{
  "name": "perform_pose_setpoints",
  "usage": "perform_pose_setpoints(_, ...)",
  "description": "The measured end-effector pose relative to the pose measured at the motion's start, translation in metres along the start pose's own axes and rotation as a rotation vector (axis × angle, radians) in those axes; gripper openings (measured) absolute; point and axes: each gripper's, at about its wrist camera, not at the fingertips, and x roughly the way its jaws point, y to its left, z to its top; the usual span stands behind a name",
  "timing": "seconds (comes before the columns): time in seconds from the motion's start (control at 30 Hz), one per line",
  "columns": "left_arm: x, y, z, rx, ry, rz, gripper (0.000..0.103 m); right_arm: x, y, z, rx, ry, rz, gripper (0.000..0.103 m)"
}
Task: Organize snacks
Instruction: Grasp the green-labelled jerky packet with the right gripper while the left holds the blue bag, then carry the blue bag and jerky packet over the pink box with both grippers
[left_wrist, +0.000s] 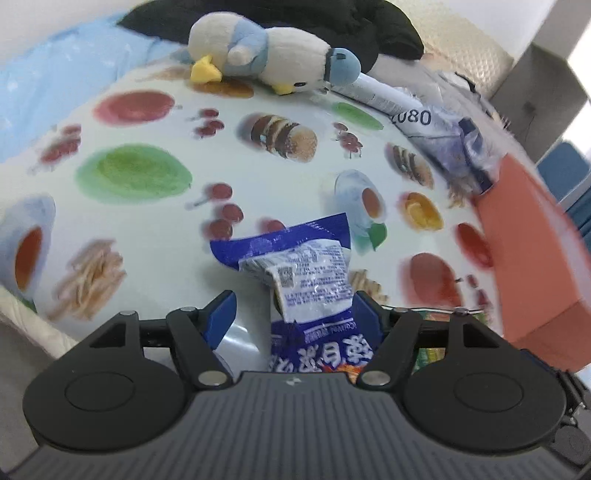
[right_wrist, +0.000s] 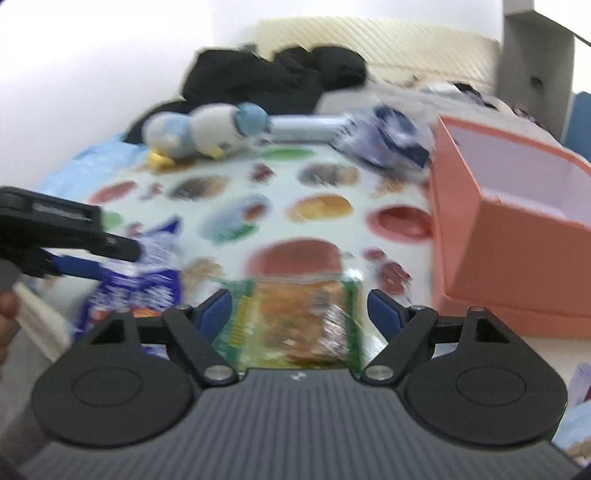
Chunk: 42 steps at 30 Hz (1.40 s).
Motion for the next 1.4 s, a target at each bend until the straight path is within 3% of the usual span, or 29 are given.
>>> perform_pose_setpoints(0.13,0.007,-0.006,0.0,0.028,0.003,0.003,0.074,0.02,-0.007,-0.011,0.008,0.063,-0.043,0.083)
perform_pose_setpoints(0.2,0.011,-0.008,-0.001,0.046,0.005,0.011,0.073,0.026,-0.009,-0.015,0.005,0.075,-0.058,0.09)
perform_pose_setpoints(0.27,0.018,-0.01,-0.003,0.058,0.023,0.014,0.072,0.028,-0.01,-0.014,0.006,0.068,-0.066,0.091)
perform_pose_setpoints(0.53,0.023,-0.018,-0.01,0.109,0.005,0.028,0.064,0.037,-0.018,-0.015,0.055,0.066,-0.005,0.09)
perform_pose_setpoints(0.67,0.025,-0.022,-0.011,0.123,0.0,0.036,0.061,0.041,-0.011,-0.017,0.003,0.067,0.013,0.09)
perform_pose_setpoints(1.0,0.024,-0.027,-0.01,0.12,-0.001,0.025,0.045,0.038,0.005,-0.015,-0.078,0.093,0.057,0.061)
perform_pose_setpoints(1.17,0.02,-0.026,-0.007,0.099,0.0,0.006,0.038,0.033,0.0,-0.013,-0.036,0.102,0.089,0.057)
perform_pose_setpoints(1.4,0.001,-0.025,-0.001,0.102,-0.014,-0.011,0.034,0.019,-0.01,-0.007,0.001,0.087,0.059,0.054)
